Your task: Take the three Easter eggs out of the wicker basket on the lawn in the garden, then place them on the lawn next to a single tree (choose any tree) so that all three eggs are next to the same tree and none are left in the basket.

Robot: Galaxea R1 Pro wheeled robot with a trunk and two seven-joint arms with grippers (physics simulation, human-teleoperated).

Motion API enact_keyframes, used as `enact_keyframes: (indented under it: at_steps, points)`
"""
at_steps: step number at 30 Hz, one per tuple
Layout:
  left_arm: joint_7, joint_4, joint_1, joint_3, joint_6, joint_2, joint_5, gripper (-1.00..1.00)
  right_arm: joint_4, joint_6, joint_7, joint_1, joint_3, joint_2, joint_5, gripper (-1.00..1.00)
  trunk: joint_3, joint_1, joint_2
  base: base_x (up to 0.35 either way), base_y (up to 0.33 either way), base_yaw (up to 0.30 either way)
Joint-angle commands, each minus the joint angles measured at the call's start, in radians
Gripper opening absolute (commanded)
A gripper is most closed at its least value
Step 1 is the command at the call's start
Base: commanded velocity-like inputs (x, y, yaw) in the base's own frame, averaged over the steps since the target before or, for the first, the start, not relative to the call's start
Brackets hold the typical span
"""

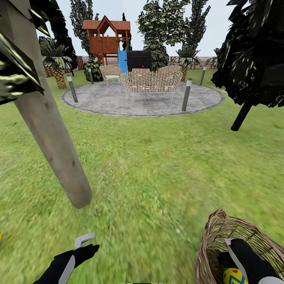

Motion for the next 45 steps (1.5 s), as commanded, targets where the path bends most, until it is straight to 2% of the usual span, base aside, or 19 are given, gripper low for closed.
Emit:
enact_keyframes:
  at_steps: [1,22,28,35,45]
  points:
    - [-0.003,-0.001,0.0,0.003,0.007,-0.001,0.008,1.0,-0.001,0.004,-0.002,0.0,-0.001,0.0,-0.001,1.0,-0.001,0.0,0.0,0.001,0.0,0.0]
    - [-0.001,0.005,0.0,0.002,0.008,-0.002,0.006,1.0,-0.001,0.003,-0.002,0.0,-0.001,0.0,-0.001,1.0,-0.082,0.009,-0.005,0.0,0.0,0.0]
    - [-0.001,0.005,0.0,0.002,0.007,-0.002,0.007,1.0,-0.001,0.003,-0.002,0.0,-0.002,-0.002,-0.001,1.0,-0.082,0.009,-0.005,0.0,0.0,0.0]
    - [-0.001,0.005,0.0,0.003,0.007,-0.002,0.007,1.0,-0.001,0.001,0.0,0.0,-0.002,-0.037,-0.002,1.0,-0.082,0.009,-0.005,0.0,0.0,0.0]
    - [-0.001,0.005,0.0,0.002,0.007,-0.003,0.006,1.0,-0.001,0.0,0.001,0.0,-0.002,-0.046,-0.002,1.0,-0.082,0.009,-0.005,0.0,0.0,0.0]
